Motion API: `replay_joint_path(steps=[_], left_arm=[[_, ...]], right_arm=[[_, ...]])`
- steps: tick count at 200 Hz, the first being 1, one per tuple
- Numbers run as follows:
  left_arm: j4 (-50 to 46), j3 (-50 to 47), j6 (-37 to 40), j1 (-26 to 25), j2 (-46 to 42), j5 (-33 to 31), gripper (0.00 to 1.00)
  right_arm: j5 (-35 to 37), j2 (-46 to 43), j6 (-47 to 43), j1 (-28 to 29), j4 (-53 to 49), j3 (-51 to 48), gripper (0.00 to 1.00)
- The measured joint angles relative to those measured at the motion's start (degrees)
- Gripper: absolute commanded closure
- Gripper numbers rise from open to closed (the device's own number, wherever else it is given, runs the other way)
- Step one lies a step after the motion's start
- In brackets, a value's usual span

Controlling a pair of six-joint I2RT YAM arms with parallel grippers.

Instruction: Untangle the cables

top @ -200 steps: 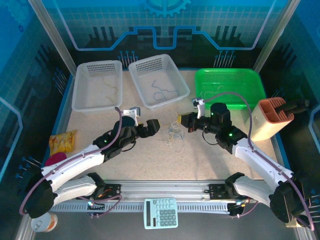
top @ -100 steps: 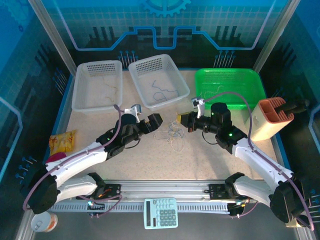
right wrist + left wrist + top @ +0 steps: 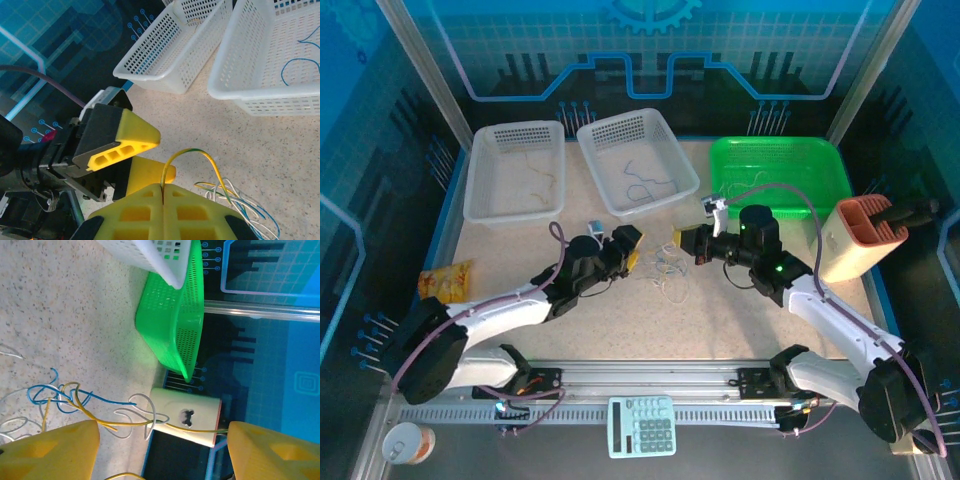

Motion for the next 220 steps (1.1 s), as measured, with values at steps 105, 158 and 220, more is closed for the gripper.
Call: replay_joint_path(steps=[105,158,220], left_arm=[[12.68,-0.02,-9.11,-1.09,11.74,0.02,0.43],[14.95,-0.02,-10.4,-1.97,13.81,-0.02,0.43],[17.62,-0.02,-10.08,-2.12,15.96,-0.28,0.83]], right_arm=[[0.02,0.02,0.0,-0.04,0.0,-0.31,1.0],[0.07,0.02,0.0,-0.04,0.0,-0.28,1.0],[0.07,-0.11,0.0,-0.46,0.0,-0.44,1.0]])
